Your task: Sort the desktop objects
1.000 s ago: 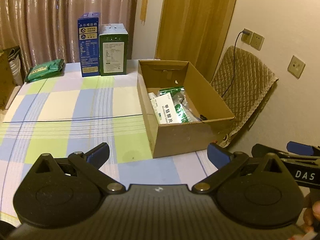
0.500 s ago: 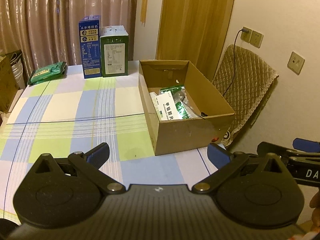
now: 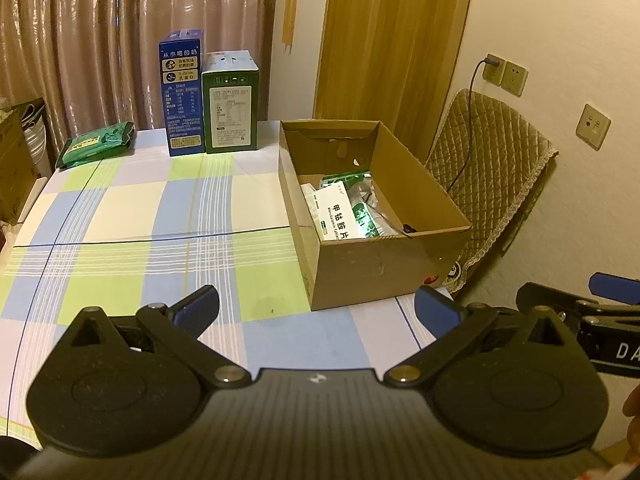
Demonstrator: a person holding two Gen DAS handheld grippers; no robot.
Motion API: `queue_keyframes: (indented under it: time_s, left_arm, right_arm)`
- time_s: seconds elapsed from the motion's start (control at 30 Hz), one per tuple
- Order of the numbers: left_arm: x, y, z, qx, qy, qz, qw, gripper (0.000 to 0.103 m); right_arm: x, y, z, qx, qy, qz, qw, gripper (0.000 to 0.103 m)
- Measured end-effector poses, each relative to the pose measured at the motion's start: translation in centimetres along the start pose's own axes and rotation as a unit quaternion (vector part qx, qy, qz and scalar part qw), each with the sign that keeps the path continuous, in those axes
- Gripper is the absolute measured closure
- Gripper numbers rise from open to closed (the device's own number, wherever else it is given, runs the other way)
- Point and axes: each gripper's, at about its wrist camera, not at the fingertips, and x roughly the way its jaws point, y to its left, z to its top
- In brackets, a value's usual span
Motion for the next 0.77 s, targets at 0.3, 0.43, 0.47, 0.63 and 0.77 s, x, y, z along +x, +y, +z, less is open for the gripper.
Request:
queue_keyframes:
  time_s: [0.3,0.43,0.47,0.63,0.77]
  left_arm:
    - [0.18,-0.15,-0.26,0.003,0.003,0.000,1.0000,0.001]
    - [0.20,-0.20,-0.28,0.005,0.004,0.000,1.0000,0.001]
    - [0.20,-0.23,-0.29,0.005,0.004,0.000,1.0000,0.001]
    - [0.28,-0.41,-0.48,0.014,0.005,-0.001,0.9999,0.001]
    - [0.24,-0.42,-0.54,0.019,0.002,0.002,0.9998,0.001]
  right_arm:
    - [0.11,0.03,-0.17,0.000,0.003,0.000,1.000,0.002]
    - [0.16,0.00,-0.20,0.002,0.005,-0.001,1.000,0.002]
    - [0.17,0.00,-0.23,0.001,0.005,-0.001,1.000,0.002]
    - [0.17,-0.07,-0.25,0.001,0.006,-0.002,1.000,0.002]
    - [0.27,-0.13,-0.39,-0.001,0.006,-0.006,1.000,0.002]
